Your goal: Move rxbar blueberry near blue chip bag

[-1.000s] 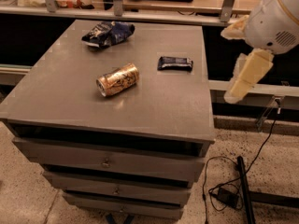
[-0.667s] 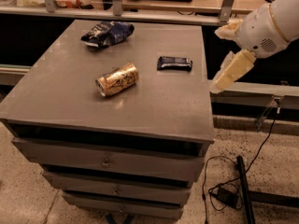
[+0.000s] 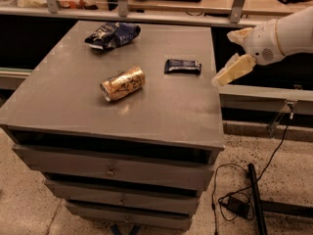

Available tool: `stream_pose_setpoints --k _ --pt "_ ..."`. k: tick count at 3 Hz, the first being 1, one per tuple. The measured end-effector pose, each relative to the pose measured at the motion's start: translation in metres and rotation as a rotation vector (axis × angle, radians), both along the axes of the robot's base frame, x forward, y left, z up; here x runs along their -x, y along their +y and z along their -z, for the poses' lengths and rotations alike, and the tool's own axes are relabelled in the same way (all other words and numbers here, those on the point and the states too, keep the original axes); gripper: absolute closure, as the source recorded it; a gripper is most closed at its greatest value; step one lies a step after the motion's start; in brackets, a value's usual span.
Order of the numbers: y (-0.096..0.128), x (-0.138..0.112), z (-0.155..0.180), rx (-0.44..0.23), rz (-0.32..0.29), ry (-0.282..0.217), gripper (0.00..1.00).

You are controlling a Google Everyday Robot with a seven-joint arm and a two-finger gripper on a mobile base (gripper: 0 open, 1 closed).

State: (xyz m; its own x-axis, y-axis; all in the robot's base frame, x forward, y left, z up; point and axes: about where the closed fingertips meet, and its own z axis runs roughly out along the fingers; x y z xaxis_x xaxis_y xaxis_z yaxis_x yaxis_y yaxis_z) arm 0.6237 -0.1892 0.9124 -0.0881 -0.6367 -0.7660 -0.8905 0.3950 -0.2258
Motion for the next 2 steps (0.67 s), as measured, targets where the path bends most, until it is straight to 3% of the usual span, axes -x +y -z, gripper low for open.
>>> stream_pose_setpoints --k 1,2 --pt "0.0000 -0.0001 0.0000 0.000 0.000 0.000 0.00" --pt "0.0008 -0.0094 0.0057 -0.026 0.057 0.005 0.00"
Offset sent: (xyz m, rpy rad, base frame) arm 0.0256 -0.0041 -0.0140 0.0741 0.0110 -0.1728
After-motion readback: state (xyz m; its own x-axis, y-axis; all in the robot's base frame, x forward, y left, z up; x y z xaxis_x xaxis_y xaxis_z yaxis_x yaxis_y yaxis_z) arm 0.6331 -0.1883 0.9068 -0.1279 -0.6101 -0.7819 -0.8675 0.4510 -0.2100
